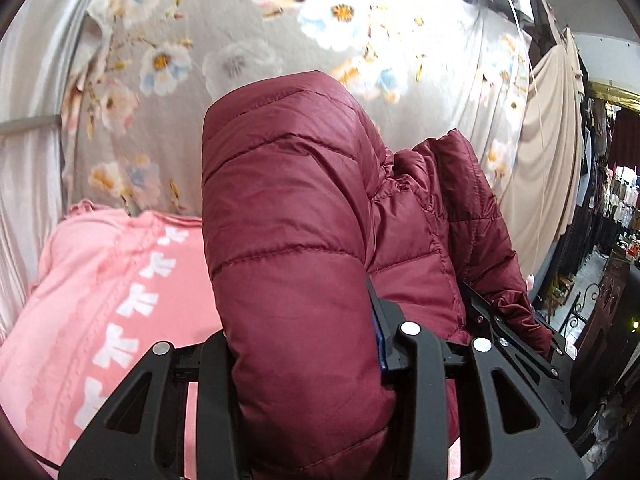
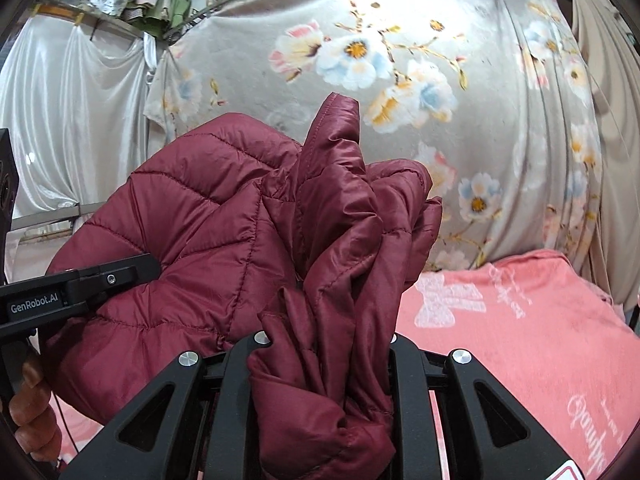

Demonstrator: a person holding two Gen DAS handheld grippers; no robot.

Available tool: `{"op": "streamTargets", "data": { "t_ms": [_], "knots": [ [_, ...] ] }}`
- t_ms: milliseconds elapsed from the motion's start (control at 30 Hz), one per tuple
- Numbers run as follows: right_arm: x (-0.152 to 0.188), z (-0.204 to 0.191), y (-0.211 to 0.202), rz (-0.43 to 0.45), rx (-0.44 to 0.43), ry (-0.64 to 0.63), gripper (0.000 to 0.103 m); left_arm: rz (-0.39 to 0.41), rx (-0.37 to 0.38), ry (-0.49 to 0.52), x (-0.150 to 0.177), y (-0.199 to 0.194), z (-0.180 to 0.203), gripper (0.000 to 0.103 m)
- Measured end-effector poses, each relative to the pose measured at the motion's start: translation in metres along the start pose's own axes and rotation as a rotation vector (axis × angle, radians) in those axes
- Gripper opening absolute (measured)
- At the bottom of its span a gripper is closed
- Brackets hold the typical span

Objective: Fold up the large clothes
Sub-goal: 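Lift the jacket end with both tools and fold it over onto itself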

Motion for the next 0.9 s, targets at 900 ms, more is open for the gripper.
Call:
{"op": "streamTargets", "data": {
  "t_ms": [900],
  "knots": [
    [0.057, -0.066, 0.136, -0.138, -0.002, -0.074, 0.018, -0.059, -0.107, 0.021, 0.016, 0.081, -0.124, 0.037]
  ]
}}
Point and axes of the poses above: each gripper's, at about its wrist camera, not at the fingertips, and y roughly the way its jaws point, z to its right, x to its underside, the point moved 3 cm from there along y, roughly the way its jaws point, and after that the axes turned 13 degrees about x, right-handed, at the moved point
